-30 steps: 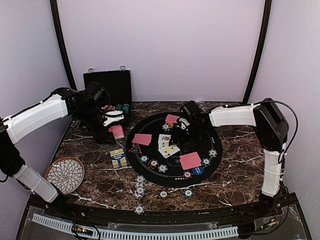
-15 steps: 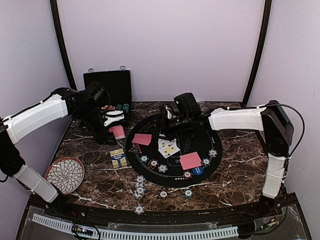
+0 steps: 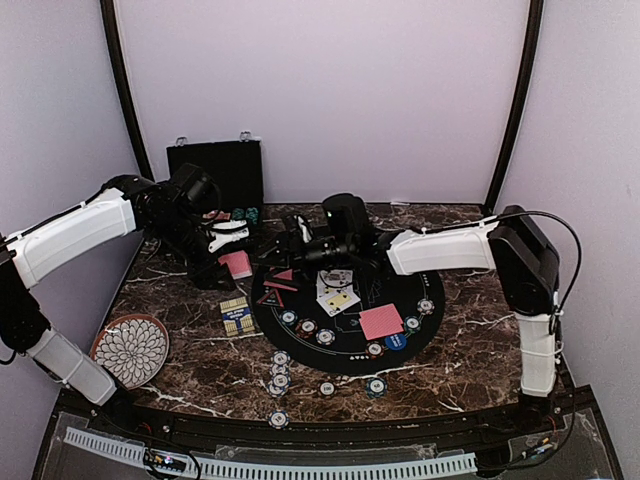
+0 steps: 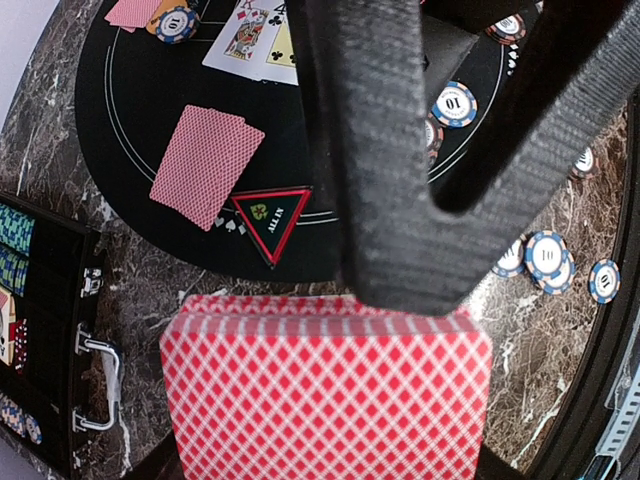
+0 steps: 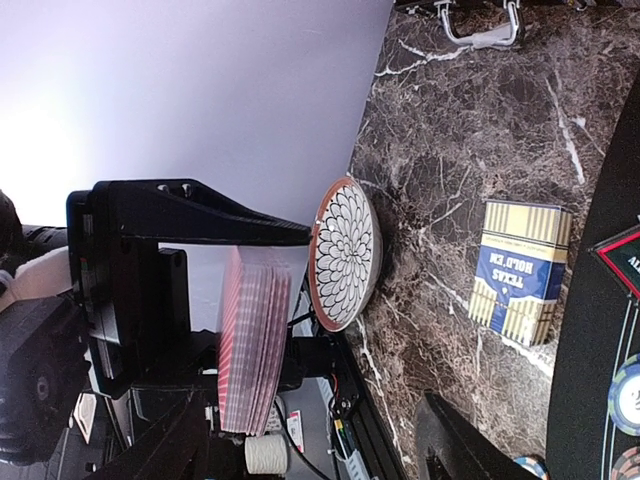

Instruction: Distribute texas hold em gaming equipment

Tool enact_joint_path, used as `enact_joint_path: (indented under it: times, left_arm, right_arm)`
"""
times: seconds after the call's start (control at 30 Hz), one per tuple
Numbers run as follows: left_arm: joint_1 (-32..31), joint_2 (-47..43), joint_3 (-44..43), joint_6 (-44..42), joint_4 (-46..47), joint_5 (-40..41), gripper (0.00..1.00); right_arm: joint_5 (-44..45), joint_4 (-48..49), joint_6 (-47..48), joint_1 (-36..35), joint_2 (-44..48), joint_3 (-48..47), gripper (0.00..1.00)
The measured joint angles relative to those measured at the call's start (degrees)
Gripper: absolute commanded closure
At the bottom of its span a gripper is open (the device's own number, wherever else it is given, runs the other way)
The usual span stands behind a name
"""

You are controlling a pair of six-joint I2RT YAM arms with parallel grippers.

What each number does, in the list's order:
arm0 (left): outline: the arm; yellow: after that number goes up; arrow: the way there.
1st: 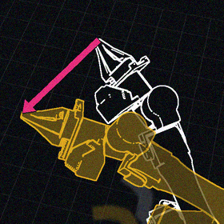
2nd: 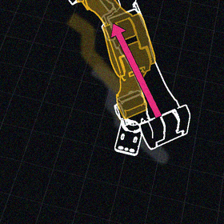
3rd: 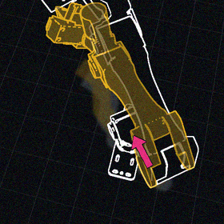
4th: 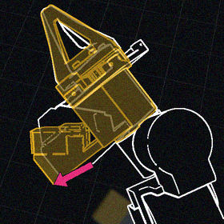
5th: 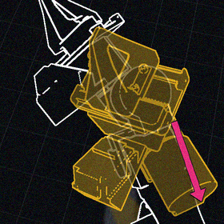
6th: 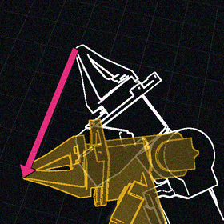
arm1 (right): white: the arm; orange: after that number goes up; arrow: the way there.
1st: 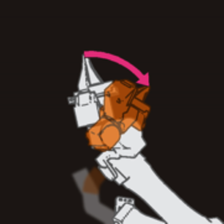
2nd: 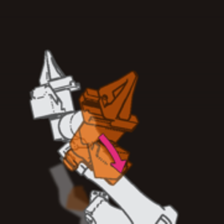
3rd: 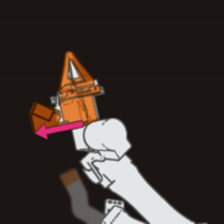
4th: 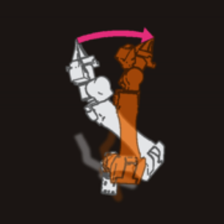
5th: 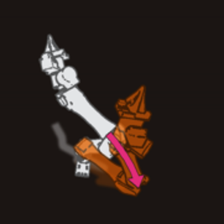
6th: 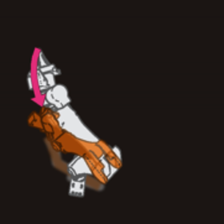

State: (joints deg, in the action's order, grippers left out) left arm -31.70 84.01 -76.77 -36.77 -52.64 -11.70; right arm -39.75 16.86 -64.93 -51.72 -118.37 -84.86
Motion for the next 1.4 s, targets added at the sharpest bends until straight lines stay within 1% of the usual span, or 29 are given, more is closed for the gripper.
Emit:
enact_joint_path:
  times: [0.33, 0.8, 1.07, 1.2, 1.4]
  left_arm:
    - [0.00, 0.07, 0.00, 0.00, 0.04, -0.59, 1.00]
    - [0.00, 1.60, -0.24, 0.17, 0.20, -1.46, 1.00]
    - [0.00, 1.62, -0.55, 0.15, 0.02, -1.46, 1.00]
    - [0.00, 1.62, -0.66, 0.13, -0.04, -1.36, 1.00]
    - [-0.07, 1.62, -0.66, -0.07, -0.28, -1.31, 1.00]
  right_arm:
    - [-2.23, 3.28, -3.58, -0.96, -4.46, -5.29, 0.29]
    - [-4.07, 2.29, -4.85, -2.32, -11.39, -13.57, 0.31]
    - [-3.26, -4.46, -1.97, -2.34, -12.94, -17.31, 0.34]
    - [-2.23, -5.42, -0.55, -1.88, -12.57, -17.03, 0.36]
    - [-1.05, -5.31, 0.79, -0.68, -8.35, -11.41, 0.43]
